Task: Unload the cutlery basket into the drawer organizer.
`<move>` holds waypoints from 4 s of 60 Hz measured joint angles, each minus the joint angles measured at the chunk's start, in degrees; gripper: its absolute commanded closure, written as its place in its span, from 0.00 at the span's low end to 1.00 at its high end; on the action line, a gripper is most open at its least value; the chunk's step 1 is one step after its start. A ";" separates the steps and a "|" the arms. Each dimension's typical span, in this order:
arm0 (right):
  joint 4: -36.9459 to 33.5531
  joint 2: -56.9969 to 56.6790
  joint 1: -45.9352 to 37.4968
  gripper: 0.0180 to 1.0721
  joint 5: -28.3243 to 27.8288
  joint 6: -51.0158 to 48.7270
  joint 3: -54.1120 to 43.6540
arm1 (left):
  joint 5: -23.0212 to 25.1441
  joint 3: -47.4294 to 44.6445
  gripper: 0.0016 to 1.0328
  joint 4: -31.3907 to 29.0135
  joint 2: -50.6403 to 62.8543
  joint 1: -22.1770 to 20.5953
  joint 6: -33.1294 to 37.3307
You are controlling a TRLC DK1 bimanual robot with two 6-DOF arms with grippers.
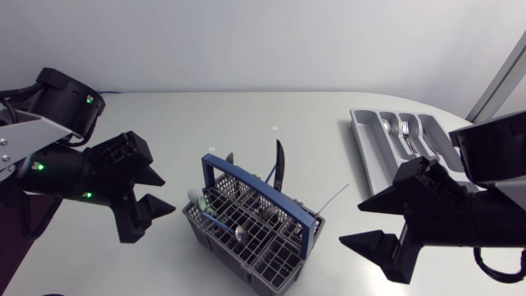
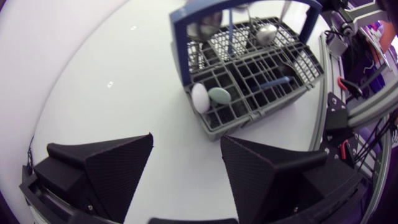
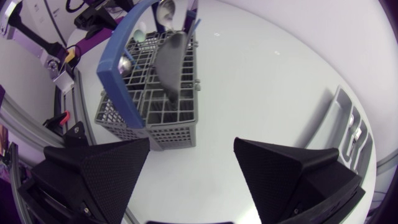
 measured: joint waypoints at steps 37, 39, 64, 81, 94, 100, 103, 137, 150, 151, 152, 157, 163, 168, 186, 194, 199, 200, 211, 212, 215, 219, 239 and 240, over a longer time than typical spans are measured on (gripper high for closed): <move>8.11 5.53 8.74 0.94 -2.29 -5.18 -6.54 | 8.55 -5.77 0.78 -1.27 2.60 -1.99 13.44; 8.24 5.60 8.76 0.94 -2.80 -5.60 -6.78 | 8.57 -6.01 0.78 -1.18 2.67 -1.70 13.90; 16.24 11.98 13.60 0.94 -4.09 -6.10 -7.76 | 9.99 -8.09 0.78 3.19 11.93 -1.38 17.53; 23.19 22.45 7.10 0.94 -3.19 -5.99 -3.26 | 11.32 -3.74 0.78 6.36 17.90 -2.54 17.53; 26.69 30.80 1.11 0.94 -2.27 -5.99 3.21 | 12.22 -0.79 0.78 8.07 21.14 -5.95 16.35; 27.78 33.18 -0.20 0.94 -1.25 -5.99 4.94 | 12.22 -0.44 0.78 8.41 21.14 -7.32 15.26; 28.22 34.07 -1.25 0.94 -1.27 -6.01 5.70 | 12.44 -0.24 0.78 8.46 21.14 -7.74 14.82; 23.65 20.81 -1.70 0.94 -2.56 -7.48 -0.20 | 15.58 -1.42 0.77 8.37 13.73 9.42 19.69; 26.86 26.62 3.10 0.94 -0.68 -6.56 -0.17 | 14.64 -0.76 0.77 12.33 23.10 5.25 18.84; 27.02 26.95 3.10 0.94 -0.50 -6.51 -0.17 | 14.47 -0.61 0.77 12.31 23.28 5.05 18.64; 27.15 27.32 3.10 0.94 -0.13 -6.36 -0.17 | 14.21 -0.44 0.77 12.35 23.43 4.74 18.23; 28.24 28.72 2.86 0.94 0.61 -6.16 0.31 | 13.29 0.52 0.77 12.41 23.96 3.30 17.38; 28.63 30.73 1.20 0.94 1.14 -6.19 1.99 | 12.41 1.42 0.77 13.14 24.70 1.84 15.85; 29.22 32.50 -0.46 0.94 1.60 -6.21 3.34 | 12.13 2.36 0.77 13.38 25.55 0.79 14.82; 30.23 37.73 -3.04 0.94 2.08 -6.40 7.63 | 11.82 5.31 0.77 14.27 27.91 0.00 13.18; 30.29 38.93 -3.08 0.94 2.86 -6.40 8.85 | 11.67 5.55 0.77 14.47 28.22 0.02 13.11; 30.29 39.21 -3.08 0.94 3.41 -6.40 9.11 | 11.67 5.75 0.77 14.45 28.33 -0.02 13.11; 30.32 39.23 -3.08 0.94 3.56 -6.40 9.11 | 11.69 5.77 0.77 14.47 28.33 -0.02 13.09; 30.60 39.04 -3.06 0.93 5.07 -6.40 8.94 | 11.96 5.81 0.76 14.47 28.30 0.44 13.09; 30.80 38.86 -3.06 0.93 5.20 -6.38 8.76 | 12.24 5.79 0.76 14.49 28.15 0.79 13.09; 31.21 37.03 -3.06 0.91 5.84 -6.40 7.41 | 13.03 5.75 0.76 15.23 27.32 1.68 13.11; 31.34 33.18 -3.08 0.84 6.93 -6.40 5.09 | 13.64 5.11 0.76 16.02 24.52 3.23 13.14; 24.17 12.85 -5.05 0.32 8.24 -7.50 -2.19 | 11.82 -5.53 0.70 17.66 -0.24 3.04 14.45; 23.87 12.13 -5.05 0.30 8.24 -7.50 -2.45 | 10.45 -5.68 0.69 18.25 -1.44 1.40 14.45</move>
